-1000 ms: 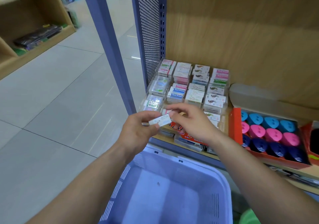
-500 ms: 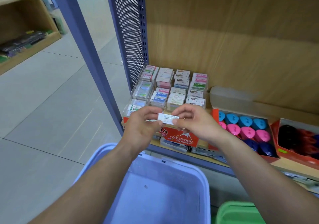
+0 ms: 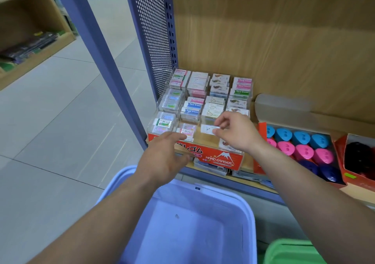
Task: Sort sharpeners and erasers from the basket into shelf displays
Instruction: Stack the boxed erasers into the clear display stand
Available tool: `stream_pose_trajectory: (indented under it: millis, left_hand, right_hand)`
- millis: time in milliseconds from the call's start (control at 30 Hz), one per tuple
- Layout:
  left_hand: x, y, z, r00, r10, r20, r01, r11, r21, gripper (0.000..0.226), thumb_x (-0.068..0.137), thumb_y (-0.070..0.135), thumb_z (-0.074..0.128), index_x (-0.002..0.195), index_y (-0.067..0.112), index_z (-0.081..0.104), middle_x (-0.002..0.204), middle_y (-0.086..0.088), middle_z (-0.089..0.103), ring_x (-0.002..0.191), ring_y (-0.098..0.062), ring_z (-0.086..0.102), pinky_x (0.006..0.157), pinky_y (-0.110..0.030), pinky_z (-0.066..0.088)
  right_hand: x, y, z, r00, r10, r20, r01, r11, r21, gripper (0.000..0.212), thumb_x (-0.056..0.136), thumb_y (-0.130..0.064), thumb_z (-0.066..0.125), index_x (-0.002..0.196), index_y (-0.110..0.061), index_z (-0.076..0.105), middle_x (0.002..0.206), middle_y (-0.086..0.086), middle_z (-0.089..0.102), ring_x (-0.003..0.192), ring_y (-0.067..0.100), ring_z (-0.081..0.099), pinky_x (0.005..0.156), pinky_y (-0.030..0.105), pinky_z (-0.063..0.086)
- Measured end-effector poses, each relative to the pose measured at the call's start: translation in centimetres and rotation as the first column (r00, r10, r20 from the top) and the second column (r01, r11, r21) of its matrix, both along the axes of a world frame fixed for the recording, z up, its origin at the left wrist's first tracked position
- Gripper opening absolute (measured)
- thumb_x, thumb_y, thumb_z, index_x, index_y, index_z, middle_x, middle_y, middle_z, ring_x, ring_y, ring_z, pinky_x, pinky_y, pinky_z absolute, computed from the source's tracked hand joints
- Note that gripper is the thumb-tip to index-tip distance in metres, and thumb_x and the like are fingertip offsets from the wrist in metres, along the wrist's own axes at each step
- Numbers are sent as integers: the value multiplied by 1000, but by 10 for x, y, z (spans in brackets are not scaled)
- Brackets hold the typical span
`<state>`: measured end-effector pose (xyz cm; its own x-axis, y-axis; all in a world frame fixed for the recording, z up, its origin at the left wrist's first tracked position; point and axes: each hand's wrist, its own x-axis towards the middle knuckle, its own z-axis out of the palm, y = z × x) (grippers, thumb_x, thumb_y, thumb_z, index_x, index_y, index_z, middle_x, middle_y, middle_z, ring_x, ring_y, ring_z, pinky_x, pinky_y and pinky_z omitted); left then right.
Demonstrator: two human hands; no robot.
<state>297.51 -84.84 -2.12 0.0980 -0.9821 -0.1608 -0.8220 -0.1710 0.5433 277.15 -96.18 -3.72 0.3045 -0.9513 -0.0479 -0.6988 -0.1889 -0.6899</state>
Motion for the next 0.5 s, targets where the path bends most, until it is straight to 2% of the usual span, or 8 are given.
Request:
stream_pose_trajectory:
  millis: [67, 133, 200, 300, 367, 500]
  left_hand:
    - [7, 3, -5, 996, -54, 72, 51, 998, 47, 68, 90, 38, 70, 150, 32, 40, 156, 12, 37, 142, -16, 33, 114, -31, 33]
    - [12, 5, -10, 994, -82, 71, 75, 993, 87, 73, 89, 38, 71, 153, 33, 36, 159, 12, 33, 144, -16, 31, 117, -33, 30]
    - [16, 7, -12, 994, -90, 61, 84, 992, 92, 74, 90, 39, 71, 154, 32, 34, 159, 11, 33, 144, -15, 32, 116, -30, 30]
    - [17, 8, -13, 996, -86, 37, 82, 991, 102, 73, 91, 39, 69, 154, 32, 33, 158, 10, 34, 142, -14, 35, 112, -26, 31]
    - [15, 6, -14, 997, -81, 14, 79, 991, 106, 72, 92, 39, 69, 154, 32, 34, 158, 9, 35, 141, -15, 37, 110, -25, 32]
    - [8, 4, -9, 997, -76, -19, 78, 992, 98, 71, 91, 40, 70, 153, 31, 36, 157, 7, 38, 141, -15, 39, 106, -24, 33]
  right_hand:
    - [8, -6, -11, 991, 44, -124, -48, 999, -24, 11, 90, -26, 72, 91, -31, 63, 85, -14, 63, 85, 9, 64, 73, 32, 54]
    - [15, -12, -22, 974, 65, -217, -74, 997, -34, 6, 91, -28, 69, 93, -33, 65, 87, -16, 63, 91, 12, 63, 79, 36, 55]
    - [20, -14, -30, 948, 79, -309, -99, 994, -47, 6, 91, -32, 66, 97, -33, 69, 94, -12, 67, 95, 15, 64, 81, 40, 57]
    - [21, -17, -35, 885, 100, -456, -144, 987, -65, 12, 91, -32, 61, 95, -32, 73, 97, -11, 70, 94, 17, 65, 77, 39, 58]
    - [18, -18, -37, 869, 131, -476, -172, 984, -44, 15, 92, -30, 59, 91, -32, 74, 97, -13, 71, 91, 15, 65, 75, 37, 58]
    - [17, -17, -31, 854, 288, -433, -275, 957, 93, 23, 99, -35, 53, 111, -37, 73, 108, -18, 70, 95, 9, 64, 81, 36, 57]
